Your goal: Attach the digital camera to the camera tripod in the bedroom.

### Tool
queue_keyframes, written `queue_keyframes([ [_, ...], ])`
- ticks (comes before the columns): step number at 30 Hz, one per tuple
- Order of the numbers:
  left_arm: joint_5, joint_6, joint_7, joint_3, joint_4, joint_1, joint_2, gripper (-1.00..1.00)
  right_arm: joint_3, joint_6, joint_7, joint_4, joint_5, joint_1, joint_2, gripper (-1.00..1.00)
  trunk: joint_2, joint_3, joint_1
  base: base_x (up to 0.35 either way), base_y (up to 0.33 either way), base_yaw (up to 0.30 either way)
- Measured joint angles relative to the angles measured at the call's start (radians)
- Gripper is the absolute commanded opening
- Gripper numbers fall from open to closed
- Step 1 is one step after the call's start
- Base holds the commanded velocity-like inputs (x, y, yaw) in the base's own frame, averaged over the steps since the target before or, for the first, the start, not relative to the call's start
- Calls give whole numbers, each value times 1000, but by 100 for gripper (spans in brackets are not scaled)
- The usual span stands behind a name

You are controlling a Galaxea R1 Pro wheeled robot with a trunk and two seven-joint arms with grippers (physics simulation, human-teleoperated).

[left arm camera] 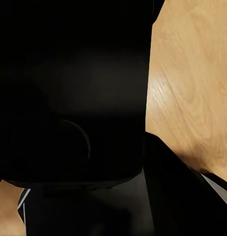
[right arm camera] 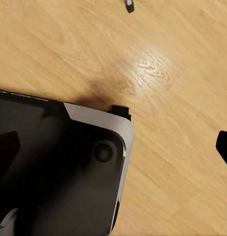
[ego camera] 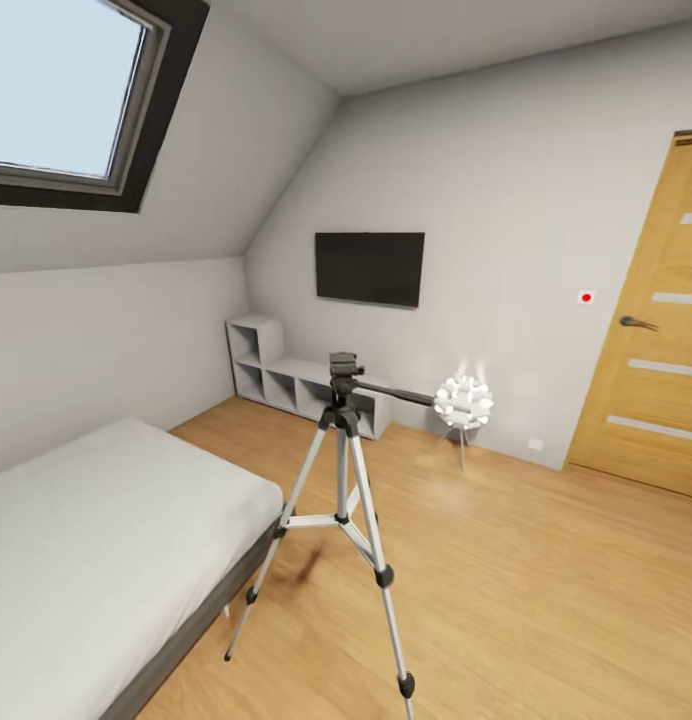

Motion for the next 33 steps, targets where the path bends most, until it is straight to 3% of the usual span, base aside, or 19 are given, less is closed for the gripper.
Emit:
queue_keyframes([
  [19,1,0,0,0,0,0,2,-100,0,-1,-1,0,3,0,0,100,0,0,0,265,39,0],
  [33,8,-1,1,2,0,0,4,-100,0,1,-1,0,3,0,1,100,0,0,0,38,-68,0],
])
